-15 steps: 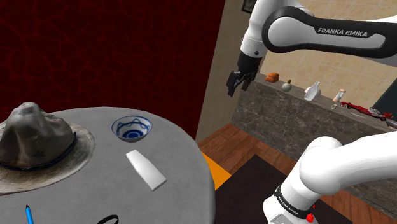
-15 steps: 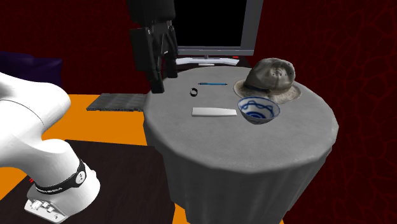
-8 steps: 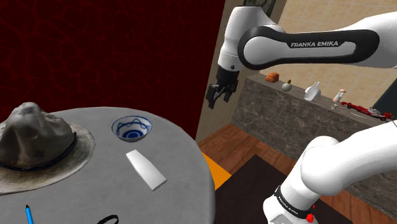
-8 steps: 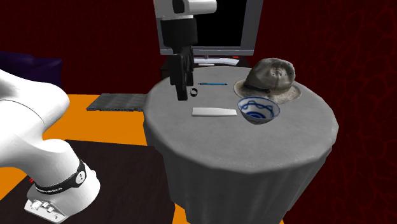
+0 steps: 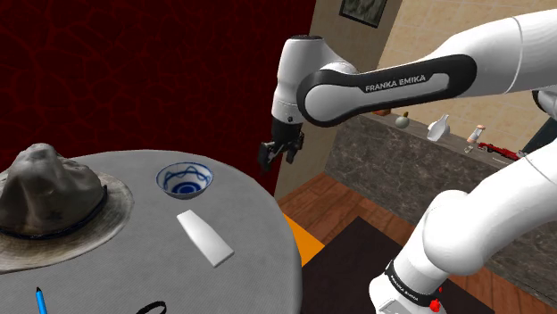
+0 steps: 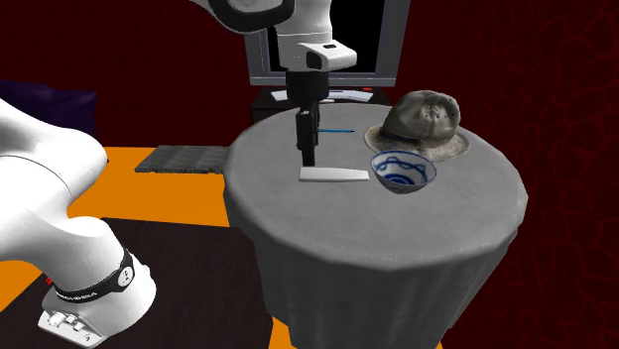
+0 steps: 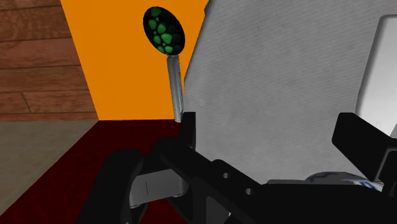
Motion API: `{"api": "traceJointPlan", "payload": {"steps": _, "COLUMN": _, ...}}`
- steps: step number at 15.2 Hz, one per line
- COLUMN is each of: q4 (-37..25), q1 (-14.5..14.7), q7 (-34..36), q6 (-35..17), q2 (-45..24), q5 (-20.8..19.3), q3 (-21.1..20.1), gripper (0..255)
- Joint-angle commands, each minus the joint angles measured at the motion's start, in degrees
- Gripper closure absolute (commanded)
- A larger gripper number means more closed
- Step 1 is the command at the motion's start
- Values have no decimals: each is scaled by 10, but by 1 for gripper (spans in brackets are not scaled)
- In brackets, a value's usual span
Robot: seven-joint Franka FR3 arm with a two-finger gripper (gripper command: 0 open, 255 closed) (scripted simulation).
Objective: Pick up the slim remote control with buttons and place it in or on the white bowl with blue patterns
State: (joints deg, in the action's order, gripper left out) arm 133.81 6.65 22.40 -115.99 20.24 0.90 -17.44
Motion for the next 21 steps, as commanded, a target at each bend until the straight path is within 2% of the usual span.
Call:
{"api": "traceJointPlan", "payload": {"steps": 1, "q4": -12, "q1": 4, "q7": 19, "q6": -21, "q2": -37, "q5": -1, "q3": -15, "gripper": 0}}
{"api": "traceJointPlan", "payload": {"steps": 6, "q4": -49, "q1": 15, "q7": 69, "q6": -67, "q2": -130, "q5": -18, "q3": -50, "gripper": 0}}
{"api": "traceJointPlan", "payload": {"steps": 12, "q4": -114, "q1": 37, "q7": 135, "q6": -107, "q2": -253, "q5": -60, "q3": -79, "gripper": 0}}
{"api": "traceJointPlan", "payload": {"steps": 19, "q4": -218, "q1": 87, "q7": 203, "q6": -127, "q2": -399, "q5": -119, "q3": -83, "gripper": 0}}
{"api": "traceJointPlan", "payload": {"steps": 21, "q4": -214, "q1": 89, "q7": 207, "q6": -139, "q2": -408, "q5": -124, "q3": -80, "gripper": 0}}
